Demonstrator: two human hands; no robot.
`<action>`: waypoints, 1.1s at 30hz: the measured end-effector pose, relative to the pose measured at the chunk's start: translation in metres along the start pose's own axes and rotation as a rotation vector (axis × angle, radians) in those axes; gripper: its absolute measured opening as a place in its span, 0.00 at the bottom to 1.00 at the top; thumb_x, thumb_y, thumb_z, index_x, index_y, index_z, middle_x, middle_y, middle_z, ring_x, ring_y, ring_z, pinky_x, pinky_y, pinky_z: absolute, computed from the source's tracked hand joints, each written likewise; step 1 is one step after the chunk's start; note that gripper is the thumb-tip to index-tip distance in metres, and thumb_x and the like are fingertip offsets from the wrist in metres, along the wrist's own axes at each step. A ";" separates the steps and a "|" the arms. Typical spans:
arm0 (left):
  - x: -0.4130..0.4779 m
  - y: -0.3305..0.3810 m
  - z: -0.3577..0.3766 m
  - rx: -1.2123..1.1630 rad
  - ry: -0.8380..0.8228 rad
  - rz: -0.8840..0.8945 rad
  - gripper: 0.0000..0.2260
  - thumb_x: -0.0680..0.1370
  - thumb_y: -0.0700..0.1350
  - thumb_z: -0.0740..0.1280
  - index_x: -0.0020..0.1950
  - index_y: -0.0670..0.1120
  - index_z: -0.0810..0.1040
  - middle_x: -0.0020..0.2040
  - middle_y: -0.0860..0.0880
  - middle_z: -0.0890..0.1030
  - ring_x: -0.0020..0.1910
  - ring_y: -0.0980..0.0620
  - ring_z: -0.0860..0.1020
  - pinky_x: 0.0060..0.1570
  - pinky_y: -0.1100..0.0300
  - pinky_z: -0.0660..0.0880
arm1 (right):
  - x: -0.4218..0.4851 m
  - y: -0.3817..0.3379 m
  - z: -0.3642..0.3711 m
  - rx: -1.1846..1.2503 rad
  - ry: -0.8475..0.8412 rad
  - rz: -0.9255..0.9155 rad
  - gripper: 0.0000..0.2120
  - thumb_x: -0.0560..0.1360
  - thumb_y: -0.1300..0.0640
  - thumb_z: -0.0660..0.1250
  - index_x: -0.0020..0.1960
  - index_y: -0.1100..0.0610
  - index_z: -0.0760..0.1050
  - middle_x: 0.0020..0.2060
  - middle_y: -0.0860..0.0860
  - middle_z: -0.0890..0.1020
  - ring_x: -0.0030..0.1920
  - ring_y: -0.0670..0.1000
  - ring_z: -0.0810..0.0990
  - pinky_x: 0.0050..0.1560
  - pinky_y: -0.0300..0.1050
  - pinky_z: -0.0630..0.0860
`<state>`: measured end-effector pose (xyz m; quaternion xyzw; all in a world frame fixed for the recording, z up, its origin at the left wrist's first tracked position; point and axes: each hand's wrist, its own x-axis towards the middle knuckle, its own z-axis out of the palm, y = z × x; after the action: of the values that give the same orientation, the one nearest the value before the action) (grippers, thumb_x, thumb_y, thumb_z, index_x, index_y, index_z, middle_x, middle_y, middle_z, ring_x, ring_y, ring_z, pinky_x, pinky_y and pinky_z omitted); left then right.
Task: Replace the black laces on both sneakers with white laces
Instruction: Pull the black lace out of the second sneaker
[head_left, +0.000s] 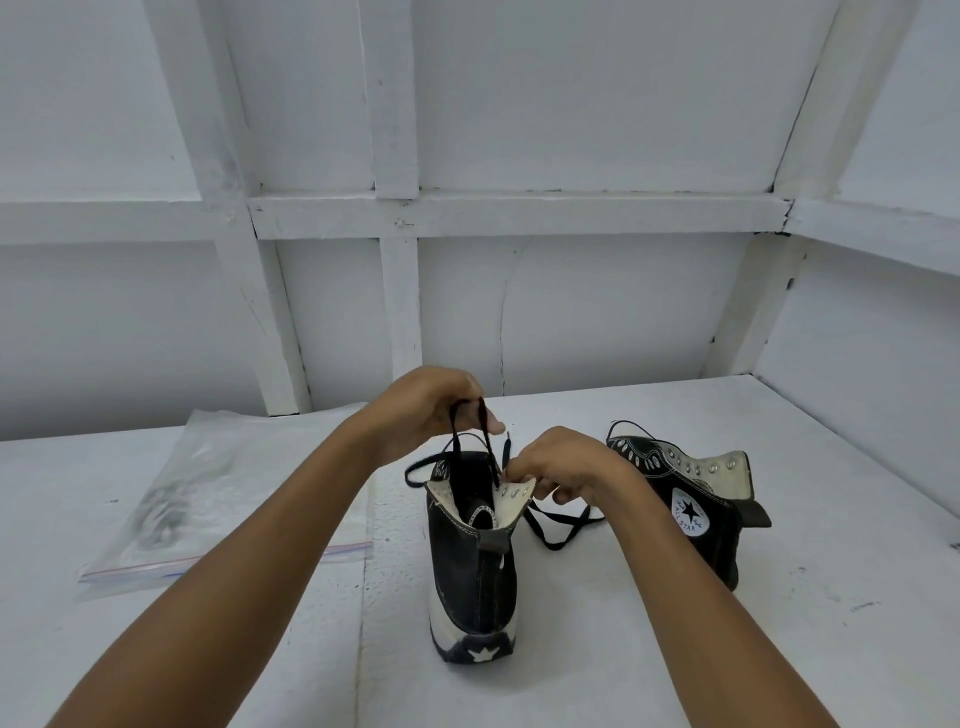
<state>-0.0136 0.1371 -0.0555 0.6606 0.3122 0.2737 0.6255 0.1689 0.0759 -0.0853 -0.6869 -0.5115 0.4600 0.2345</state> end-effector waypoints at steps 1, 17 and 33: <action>-0.001 0.002 -0.001 -0.112 0.001 -0.018 0.12 0.80 0.38 0.56 0.38 0.40 0.71 0.36 0.40 0.79 0.39 0.40 0.82 0.48 0.50 0.79 | 0.000 0.000 0.000 0.002 -0.001 -0.001 0.13 0.70 0.62 0.70 0.28 0.58 0.73 0.23 0.48 0.74 0.27 0.48 0.70 0.27 0.38 0.59; 0.008 -0.017 0.011 0.868 -0.147 -0.100 0.05 0.74 0.46 0.72 0.40 0.45 0.83 0.34 0.48 0.79 0.34 0.55 0.73 0.38 0.60 0.69 | 0.001 0.003 0.000 0.022 -0.011 0.004 0.12 0.70 0.62 0.70 0.29 0.57 0.74 0.26 0.50 0.76 0.27 0.47 0.70 0.27 0.38 0.59; 0.004 -0.009 -0.044 0.487 0.678 -0.061 0.09 0.78 0.45 0.67 0.40 0.42 0.78 0.35 0.46 0.83 0.34 0.48 0.78 0.36 0.59 0.72 | 0.005 0.003 0.002 -0.022 -0.008 -0.004 0.13 0.70 0.62 0.69 0.27 0.56 0.72 0.24 0.49 0.75 0.29 0.48 0.70 0.28 0.39 0.59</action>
<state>-0.0448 0.1695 -0.0618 0.6520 0.5756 0.3752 0.3207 0.1690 0.0789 -0.0898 -0.6865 -0.5190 0.4564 0.2258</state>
